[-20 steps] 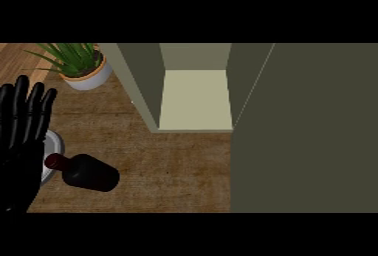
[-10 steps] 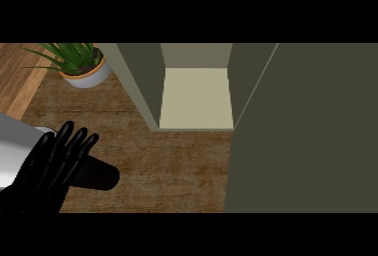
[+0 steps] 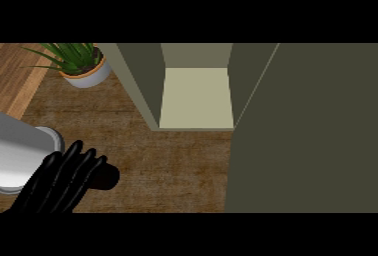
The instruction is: Pick up the wine, place it into the cabinet and close the cabinet
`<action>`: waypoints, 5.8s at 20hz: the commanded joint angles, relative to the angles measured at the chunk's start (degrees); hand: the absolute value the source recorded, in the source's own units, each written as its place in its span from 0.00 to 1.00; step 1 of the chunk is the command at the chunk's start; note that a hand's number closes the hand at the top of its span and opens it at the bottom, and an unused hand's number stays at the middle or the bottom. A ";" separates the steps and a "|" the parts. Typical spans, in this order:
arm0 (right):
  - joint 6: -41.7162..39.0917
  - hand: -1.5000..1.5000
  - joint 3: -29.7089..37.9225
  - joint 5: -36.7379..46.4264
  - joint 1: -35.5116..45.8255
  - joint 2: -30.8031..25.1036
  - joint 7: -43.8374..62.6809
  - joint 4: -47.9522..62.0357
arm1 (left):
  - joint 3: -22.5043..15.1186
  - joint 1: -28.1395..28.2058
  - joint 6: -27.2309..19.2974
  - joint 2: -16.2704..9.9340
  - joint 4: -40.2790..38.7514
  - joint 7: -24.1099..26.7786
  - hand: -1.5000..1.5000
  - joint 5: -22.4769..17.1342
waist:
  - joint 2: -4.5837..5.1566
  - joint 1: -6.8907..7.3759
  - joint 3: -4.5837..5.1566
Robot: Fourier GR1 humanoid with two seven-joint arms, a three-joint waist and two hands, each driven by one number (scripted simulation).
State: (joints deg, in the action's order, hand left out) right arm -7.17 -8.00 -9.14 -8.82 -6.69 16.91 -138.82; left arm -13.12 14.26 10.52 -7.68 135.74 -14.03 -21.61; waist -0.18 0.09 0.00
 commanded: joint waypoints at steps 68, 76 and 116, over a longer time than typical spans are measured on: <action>4.09 0.00 2.88 -0.36 14.55 2.38 17.15 -5.50 | 26.52 -7.23 10.24 -2.94 -51.54 24.58 0.00 7.74 | 0.17 -0.22 0.00; 3.20 0.00 2.12 -0.52 11.28 3.05 17.08 -9.00 | 27.88 -13.25 14.09 -4.36 -67.27 33.70 0.00 9.98 | 0.15 -0.43 0.01; 2.53 0.00 3.42 -0.95 17.68 3.02 20.24 -3.61 | 27.03 -30.81 19.04 -2.75 -112.36 65.54 1.00 14.99 | 0.34 -0.55 0.07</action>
State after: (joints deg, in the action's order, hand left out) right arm -3.76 -7.81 -5.05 7.32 -2.47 36.21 -141.35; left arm 13.56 -15.20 25.39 -10.76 26.92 46.25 -6.37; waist -0.04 -0.40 -0.08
